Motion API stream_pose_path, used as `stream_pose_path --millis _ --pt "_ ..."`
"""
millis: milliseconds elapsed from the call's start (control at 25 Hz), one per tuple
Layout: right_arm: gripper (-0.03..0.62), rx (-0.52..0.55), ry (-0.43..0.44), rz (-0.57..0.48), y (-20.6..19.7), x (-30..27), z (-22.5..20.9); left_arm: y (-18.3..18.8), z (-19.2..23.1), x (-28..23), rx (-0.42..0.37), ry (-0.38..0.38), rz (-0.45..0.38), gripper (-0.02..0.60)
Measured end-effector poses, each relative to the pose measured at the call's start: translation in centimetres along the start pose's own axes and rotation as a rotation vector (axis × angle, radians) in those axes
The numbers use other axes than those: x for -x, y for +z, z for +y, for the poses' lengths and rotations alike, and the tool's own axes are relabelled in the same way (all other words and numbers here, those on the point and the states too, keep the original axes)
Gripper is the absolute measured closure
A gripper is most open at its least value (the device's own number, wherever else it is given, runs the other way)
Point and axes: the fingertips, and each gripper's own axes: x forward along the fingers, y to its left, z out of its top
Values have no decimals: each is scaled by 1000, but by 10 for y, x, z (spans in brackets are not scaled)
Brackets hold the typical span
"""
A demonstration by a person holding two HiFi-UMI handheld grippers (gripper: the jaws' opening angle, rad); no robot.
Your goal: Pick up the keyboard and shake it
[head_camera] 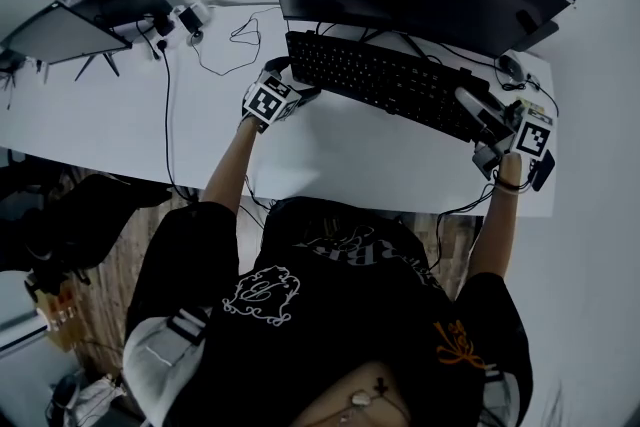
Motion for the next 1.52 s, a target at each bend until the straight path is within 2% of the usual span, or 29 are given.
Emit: stream_pose_path --millis 320,560,760,920,1040,1120,1200,1320,1520 --pt "465 -253 -10 -40 -23 6 -40 -31 -18 6 9 -92 103 137" --pt "465 -462 -44 -47 -63 1 -88 -71 -23 10 17 -98 191 138" --pt "465 -594 -104 -56 -90 -3 -131 -60 -23 8 83 -98 112 138" --pt "473 -672 -176 -65 -107 3 -164 -52 -19 8 78 -89 95 138" --pt "477 -685 -239 -60 -118 11 -185 -53 -21 11 85 -95 93 138" --pt "474 -654 -280 -46 -121 14 -194 -55 -23 12 95 -99 93 138" --pt "462 -605 -356 -13 -124 17 -207 -56 -25 12 118 -102 84 138" --pt "441 -596 -418 15 -130 18 -225 -53 -32 12 148 -112 67 138" --pt "400 -508 -491 27 -127 14 -238 -47 -50 11 118 -151 63 138"
